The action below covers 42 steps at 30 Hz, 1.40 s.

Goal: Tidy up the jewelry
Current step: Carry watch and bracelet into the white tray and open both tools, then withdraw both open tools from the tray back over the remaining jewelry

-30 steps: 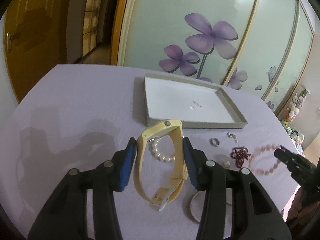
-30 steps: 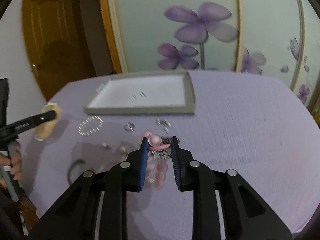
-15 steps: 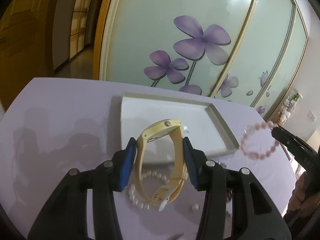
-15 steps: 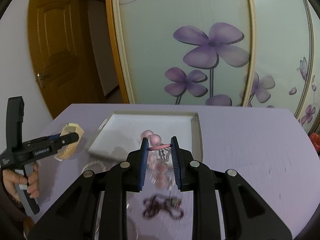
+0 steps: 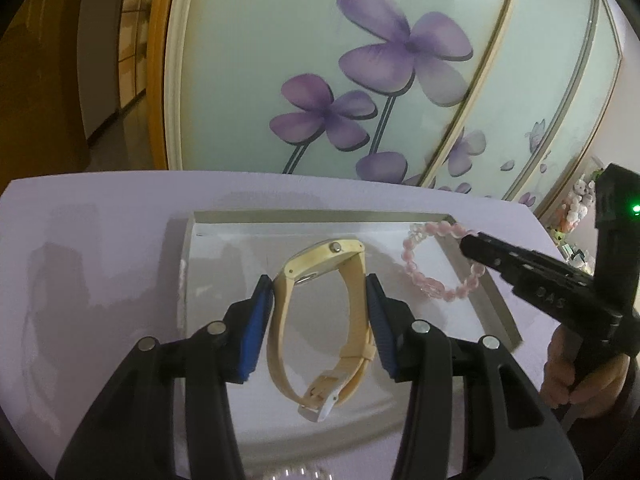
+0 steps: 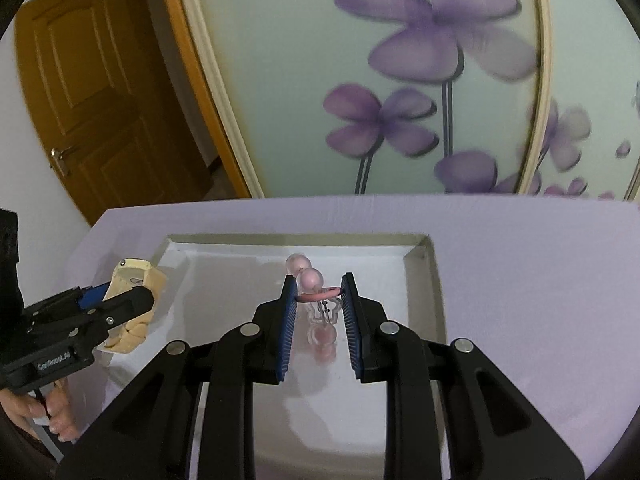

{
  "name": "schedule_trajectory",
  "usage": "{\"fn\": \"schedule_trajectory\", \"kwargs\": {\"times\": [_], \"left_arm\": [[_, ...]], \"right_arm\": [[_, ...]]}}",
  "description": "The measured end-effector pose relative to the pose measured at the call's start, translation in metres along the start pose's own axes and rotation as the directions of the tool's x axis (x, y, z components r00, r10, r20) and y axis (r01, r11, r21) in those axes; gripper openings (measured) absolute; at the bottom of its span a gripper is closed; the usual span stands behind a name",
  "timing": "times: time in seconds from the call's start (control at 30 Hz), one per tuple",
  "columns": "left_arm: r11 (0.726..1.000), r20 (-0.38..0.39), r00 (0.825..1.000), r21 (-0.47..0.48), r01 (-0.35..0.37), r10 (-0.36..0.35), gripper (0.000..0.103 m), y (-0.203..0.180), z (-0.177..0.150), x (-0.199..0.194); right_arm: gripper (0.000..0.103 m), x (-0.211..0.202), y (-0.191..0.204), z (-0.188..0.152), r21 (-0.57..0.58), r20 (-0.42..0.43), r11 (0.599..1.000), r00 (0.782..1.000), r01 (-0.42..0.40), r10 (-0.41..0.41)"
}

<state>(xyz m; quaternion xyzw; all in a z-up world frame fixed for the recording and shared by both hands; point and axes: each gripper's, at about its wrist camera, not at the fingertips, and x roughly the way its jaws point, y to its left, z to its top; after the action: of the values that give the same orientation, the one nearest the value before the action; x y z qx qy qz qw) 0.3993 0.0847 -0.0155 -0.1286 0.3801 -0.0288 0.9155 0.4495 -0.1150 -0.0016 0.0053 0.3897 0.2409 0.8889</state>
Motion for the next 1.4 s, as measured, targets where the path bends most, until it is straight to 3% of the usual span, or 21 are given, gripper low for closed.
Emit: {"fn": "schedule_trajectory", "kwargs": {"times": [0.07,0.1,0.17,0.47,0.53,0.6,0.67,0.8,0.97,1.4], "left_arm": [[1.0,-0.011,1.0,0.0,-0.005,0.005,0.047,0.003,0.002,0.01],[1.0,-0.016,1.0,0.002,-0.008,0.008,0.047,0.004,0.003,0.013],[1.0,-0.026,1.0,0.008,-0.013,0.013,0.047,0.005,0.004,0.021],[1.0,-0.045,0.999,-0.007,-0.025,0.025,0.048,0.009,0.006,0.036],[0.999,-0.046,0.998,-0.021,-0.036,0.035,0.052,0.012,0.008,0.039],[0.998,-0.03,0.999,-0.035,-0.045,0.044,0.068,0.015,0.011,0.038],[0.998,-0.006,0.999,-0.036,-0.05,0.05,0.075,0.016,0.012,0.032],[0.998,0.01,0.999,-0.031,-0.053,0.053,0.075,0.016,0.009,0.015],[0.998,0.036,0.999,-0.052,-0.033,0.035,0.077,0.02,-0.016,-0.028],[1.0,0.105,0.994,-0.024,0.003,0.0,0.085,0.008,-0.126,-0.149]], "right_arm": [[0.031,0.005,-0.003,-0.001,0.003,-0.009,1.0,1.0,0.019,-0.018],[0.045,0.005,-0.005,-0.001,0.007,-0.011,1.0,1.0,0.024,-0.023],[0.06,0.0,-0.008,-0.002,0.002,0.016,1.0,0.999,0.03,-0.03],[0.063,-0.025,-0.017,-0.008,-0.023,0.06,0.999,0.997,0.045,-0.043],[0.063,-0.027,-0.018,-0.009,-0.021,0.062,0.999,0.997,0.039,-0.038],[0.063,-0.033,-0.017,-0.011,-0.025,0.065,0.999,0.997,0.034,-0.033],[0.063,-0.039,-0.014,-0.015,-0.035,0.07,0.999,0.997,0.032,-0.029],[0.063,-0.065,-0.007,-0.03,-0.057,0.091,0.998,0.996,0.006,-0.001],[0.064,-0.102,0.005,-0.056,-0.071,0.114,0.997,0.993,-0.036,0.043],[0.065,-0.175,0.042,-0.15,-0.109,0.112,0.992,0.991,-0.058,0.071]]}}
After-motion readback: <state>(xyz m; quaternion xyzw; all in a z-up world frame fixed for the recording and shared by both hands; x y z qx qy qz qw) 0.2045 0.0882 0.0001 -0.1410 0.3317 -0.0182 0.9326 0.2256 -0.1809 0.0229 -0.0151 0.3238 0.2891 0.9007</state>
